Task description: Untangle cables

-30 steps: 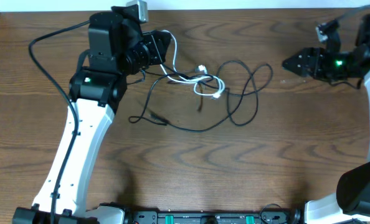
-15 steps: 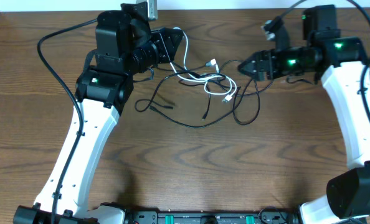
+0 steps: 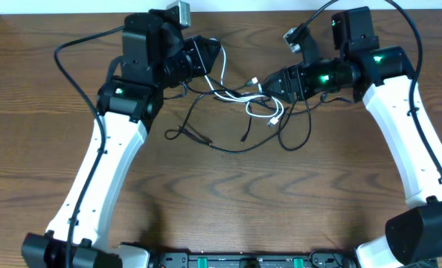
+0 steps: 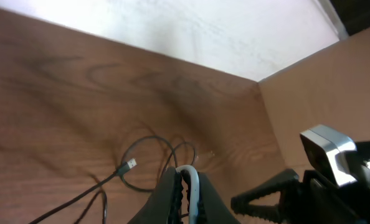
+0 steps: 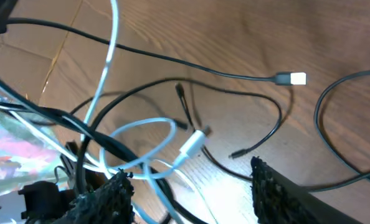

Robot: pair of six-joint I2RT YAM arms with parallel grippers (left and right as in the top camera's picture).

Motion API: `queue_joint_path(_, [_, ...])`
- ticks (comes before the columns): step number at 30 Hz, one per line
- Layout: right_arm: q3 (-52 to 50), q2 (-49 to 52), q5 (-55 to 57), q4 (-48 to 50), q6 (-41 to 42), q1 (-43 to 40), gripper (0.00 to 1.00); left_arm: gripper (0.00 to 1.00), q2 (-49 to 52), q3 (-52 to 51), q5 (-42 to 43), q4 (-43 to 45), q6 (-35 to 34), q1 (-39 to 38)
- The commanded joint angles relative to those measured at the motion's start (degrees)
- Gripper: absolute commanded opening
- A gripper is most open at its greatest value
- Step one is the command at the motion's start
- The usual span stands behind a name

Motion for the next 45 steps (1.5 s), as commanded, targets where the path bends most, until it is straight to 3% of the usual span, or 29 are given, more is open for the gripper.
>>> queue_joint_path(1, [0.9, 0.0, 1.5, -0.5, -0.5, 1.9, 0.6, 0.08, 0.0, 2.0, 1.2, 0.6, -1.6, -1.0])
queue_joint_path(8, [0.5, 0.1, 5.5, -1.1, 0.0, 6.3, 0.57, 0.08, 0.0, 2.0, 2.3, 1.6, -1.6, -2.0])
queue_joint_path(17, [-0.7, 0.1, 14.3, -3.7, 1.2, 9.5, 0.36, 0.08, 0.0, 2.0, 2.7, 2.5, -1.6, -2.0])
queue_joint_path(31, [-4.2, 0.1, 14.8, -4.6, 1.2, 9.7, 0.21, 0.08, -0.1, 2.0, 2.7, 5.3, -3.3, -2.0])
queue_joint_path(35, [-4.9, 0.1, 15.2, -4.5, 1.2, 9.7, 0.23, 0.08, -0.1, 2.0, 2.8, 5.7, -4.9, -2.0])
queue_joint_path(38, [-5.1, 0.1, 15.4, -4.3, 1.6, 9.7, 0.4, 0.08, -0.1, 2.0, 4.7, 6.7, -5.0, -2.0])
queue_joint_path(45, [-5.2, 0.1, 12.9, -2.4, 4.8, 9.7, 0.47, 0.08, 0.0, 2.0, 8.4, 7.2, -4.1, -2.0])
